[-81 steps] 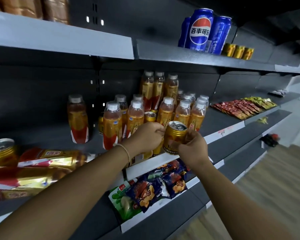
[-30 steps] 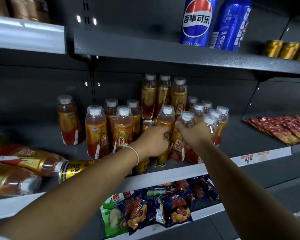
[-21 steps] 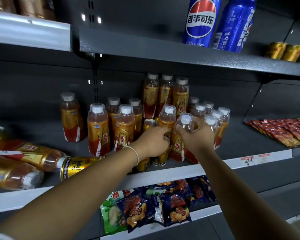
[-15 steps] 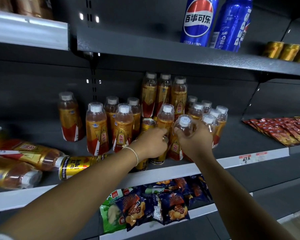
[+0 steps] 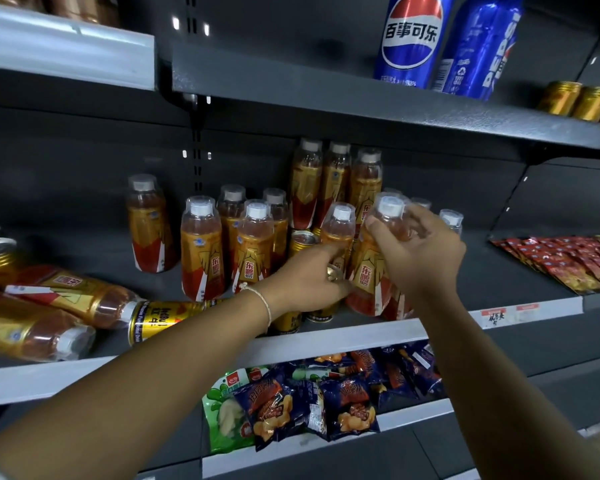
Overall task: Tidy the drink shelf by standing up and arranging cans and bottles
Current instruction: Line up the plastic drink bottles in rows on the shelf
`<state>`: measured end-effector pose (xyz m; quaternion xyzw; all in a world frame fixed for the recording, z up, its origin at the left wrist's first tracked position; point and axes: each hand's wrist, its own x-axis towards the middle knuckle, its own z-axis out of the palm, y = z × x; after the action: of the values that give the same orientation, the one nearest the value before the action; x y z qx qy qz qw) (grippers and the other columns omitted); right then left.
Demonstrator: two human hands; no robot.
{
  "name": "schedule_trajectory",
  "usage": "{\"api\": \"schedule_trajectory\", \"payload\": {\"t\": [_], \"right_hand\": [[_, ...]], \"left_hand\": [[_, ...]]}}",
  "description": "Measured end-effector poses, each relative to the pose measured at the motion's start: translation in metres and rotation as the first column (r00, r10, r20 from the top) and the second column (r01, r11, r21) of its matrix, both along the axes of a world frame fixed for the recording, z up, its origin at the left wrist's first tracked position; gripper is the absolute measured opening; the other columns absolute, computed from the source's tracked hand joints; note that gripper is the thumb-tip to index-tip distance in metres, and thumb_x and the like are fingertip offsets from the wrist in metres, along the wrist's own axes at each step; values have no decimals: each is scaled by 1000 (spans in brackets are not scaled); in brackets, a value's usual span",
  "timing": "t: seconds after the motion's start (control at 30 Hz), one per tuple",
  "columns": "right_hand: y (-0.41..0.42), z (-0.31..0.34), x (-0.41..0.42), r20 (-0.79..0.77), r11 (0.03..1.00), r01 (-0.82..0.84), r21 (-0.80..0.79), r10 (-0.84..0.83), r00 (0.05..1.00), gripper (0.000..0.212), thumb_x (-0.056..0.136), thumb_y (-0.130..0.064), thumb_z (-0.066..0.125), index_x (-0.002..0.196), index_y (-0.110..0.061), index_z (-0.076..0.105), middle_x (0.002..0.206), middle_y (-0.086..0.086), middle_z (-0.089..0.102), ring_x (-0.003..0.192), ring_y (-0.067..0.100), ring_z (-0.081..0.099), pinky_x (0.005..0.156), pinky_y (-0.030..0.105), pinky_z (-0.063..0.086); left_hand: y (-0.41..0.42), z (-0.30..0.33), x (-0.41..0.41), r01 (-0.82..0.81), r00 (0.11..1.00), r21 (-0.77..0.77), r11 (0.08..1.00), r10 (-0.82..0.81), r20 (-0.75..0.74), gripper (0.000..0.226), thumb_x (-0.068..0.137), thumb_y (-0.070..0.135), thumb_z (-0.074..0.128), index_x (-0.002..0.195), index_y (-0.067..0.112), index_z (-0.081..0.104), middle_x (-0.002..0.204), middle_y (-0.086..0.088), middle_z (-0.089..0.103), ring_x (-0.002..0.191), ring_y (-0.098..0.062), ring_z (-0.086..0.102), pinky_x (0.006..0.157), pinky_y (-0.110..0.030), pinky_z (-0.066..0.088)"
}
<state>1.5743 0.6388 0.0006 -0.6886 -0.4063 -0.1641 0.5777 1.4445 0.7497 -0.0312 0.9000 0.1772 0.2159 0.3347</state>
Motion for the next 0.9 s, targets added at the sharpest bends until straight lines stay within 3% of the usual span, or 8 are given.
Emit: {"api": "schedule_trajectory", "payload": {"t": [0.1, 0.17, 0.23, 0.33, 0.43, 0.53, 0.67, 0.9], "right_hand": [[1, 11, -17, -88, 997, -73, 36, 76, 993, 26, 72, -53, 80, 89, -62, 63, 74, -37, 65, 72, -8, 66, 67, 38, 62], [8, 10, -25, -201, 982, -180, 62, 189, 961, 18, 69, -47, 83, 86, -45, 75, 75, -20, 74, 72, 5, 73, 67, 44, 64], [15, 12, -40, -288, 965, -248, 89, 263, 921, 45, 63, -49, 85, 101, -26, 78, 81, -9, 77, 75, 9, 75, 64, 40, 65], [31, 15, -67, -362, 936, -337, 102, 350, 864, 52, 56, -48, 88, 104, -34, 77, 86, -9, 78, 79, 7, 76, 62, 31, 63], [47, 19, -101, -406, 910, -411, 53, 396, 824, 63, 56, -48, 85, 111, -19, 75, 88, -4, 79, 83, 14, 76, 72, 41, 64], [66, 20, -138, -432, 876, -482, 2, 436, 790, 42, 69, -40, 85, 101, -15, 77, 83, -2, 78, 78, 15, 76, 70, 42, 65], [90, 20, -196, -413, 825, -563, -53, 495, 764, 23, 79, -41, 82, 82, -18, 77, 71, -6, 76, 63, 7, 73, 50, 23, 56], [119, 19, -304, -485, 626, -764, -153, 626, 610, 21, 82, -47, 78, 97, -34, 73, 81, -13, 77, 72, 3, 74, 52, 13, 52]], "left_hand": [[-6, 9, -12, 82, 997, -125, 989, -81, 10, 89, 73, 53, 78, 147, 32, 34, 138, 15, 52, 122, -3, 50, 103, -26, 42], [-6, 14, -23, 94, 996, -194, 976, -92, 21, 88, 65, 54, 83, 139, 34, 41, 124, 19, 60, 112, 1, 57, 99, -27, 47], [-2, 18, -39, 100, 995, -294, 950, -96, 29, 88, 61, 48, 88, 135, 33, 44, 119, 19, 63, 108, 1, 61, 98, -28, 50], [8, 18, -70, 110, 993, -438, 892, -84, 79, 87, 56, 38, 91, 130, 31, 48, 117, 13, 68, 108, -4, 64, 98, -34, 52], [19, 17, -107, 85, 993, -467, 880, -39, 107, 76, 56, 34, 92, 122, 33, 53, 112, 10, 71, 106, -9, 67, 97, -38, 52], [32, 17, -154, 53, 993, -512, 857, 9, 118, 64, 60, 27, 92, 116, 29, 60, 107, 9, 74, 100, -9, 70, 92, -34, 55], [45, 15, -220, -19, 988, -569, 822, 102, 114, 65, 58, 28, 93, 115, 22, 63, 105, 4, 75, 97, -15, 72, 87, -35, 57], [67, 13, -341, -132, 959, -654, 745, 264, 107, 69, 54, 32, 94, 115, 16, 65, 104, -4, 75, 96, -22, 72, 89, -43, 57]]}}
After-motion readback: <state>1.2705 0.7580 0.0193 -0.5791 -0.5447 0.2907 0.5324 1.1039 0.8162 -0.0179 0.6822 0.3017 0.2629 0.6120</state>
